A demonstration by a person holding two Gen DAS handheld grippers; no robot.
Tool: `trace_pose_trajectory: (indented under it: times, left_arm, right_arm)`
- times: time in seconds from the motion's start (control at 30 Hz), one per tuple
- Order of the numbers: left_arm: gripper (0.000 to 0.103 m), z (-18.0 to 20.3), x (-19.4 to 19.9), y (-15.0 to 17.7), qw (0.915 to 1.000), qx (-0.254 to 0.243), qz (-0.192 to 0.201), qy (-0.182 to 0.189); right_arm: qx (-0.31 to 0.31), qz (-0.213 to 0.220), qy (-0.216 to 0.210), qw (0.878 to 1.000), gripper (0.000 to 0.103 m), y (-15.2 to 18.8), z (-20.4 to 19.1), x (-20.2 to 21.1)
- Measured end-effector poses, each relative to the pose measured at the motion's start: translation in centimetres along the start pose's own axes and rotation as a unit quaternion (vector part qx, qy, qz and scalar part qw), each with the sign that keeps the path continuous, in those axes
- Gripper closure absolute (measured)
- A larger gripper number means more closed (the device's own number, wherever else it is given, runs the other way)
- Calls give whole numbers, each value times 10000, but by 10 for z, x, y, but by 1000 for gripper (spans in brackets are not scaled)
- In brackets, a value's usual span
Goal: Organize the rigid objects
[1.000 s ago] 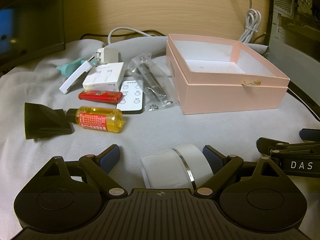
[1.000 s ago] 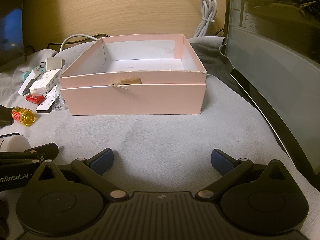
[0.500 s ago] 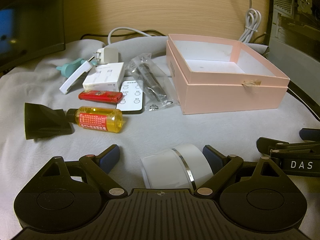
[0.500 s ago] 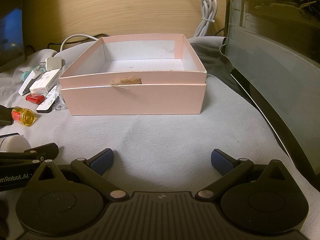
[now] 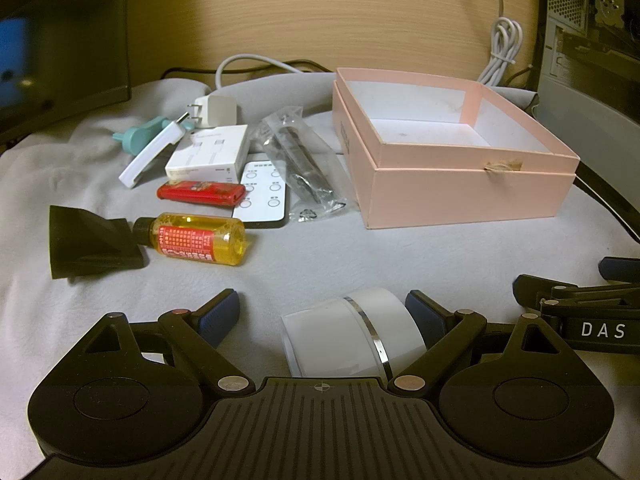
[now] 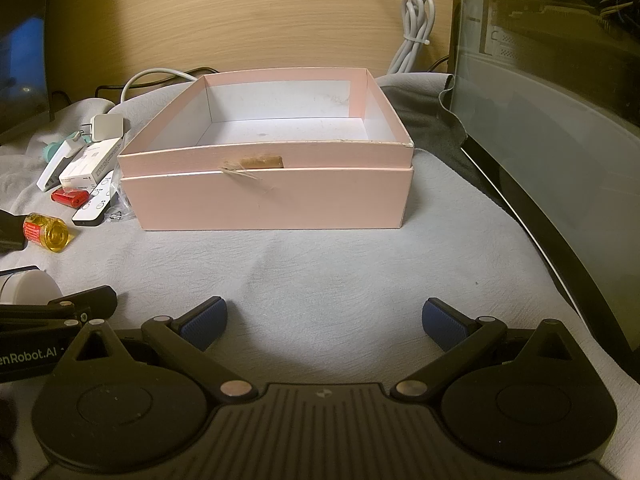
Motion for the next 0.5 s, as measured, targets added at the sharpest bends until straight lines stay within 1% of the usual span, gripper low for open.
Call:
trace_pose_trajectory:
  times: [0.43, 0.5]
  left_arm:
    - [9, 0, 1, 1, 10000, 12, 3, 15]
    - [10, 0, 2, 1, 10000, 19, 5, 39]
  right_arm:
    - [-1, 0, -2, 10000, 0, 0, 0, 0]
    - [0, 0, -1, 10000, 0, 0, 0, 0]
Point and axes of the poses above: each gripper's, at about its wrist camera, not at the fingertips, and x roughly against the way its jaws point, z to its right, y to its underside, the point moved 6 cm from there along -x, roughly the way its jaws point, and after that the axes turned 15 degrees about -z, right-handed, at the moved point
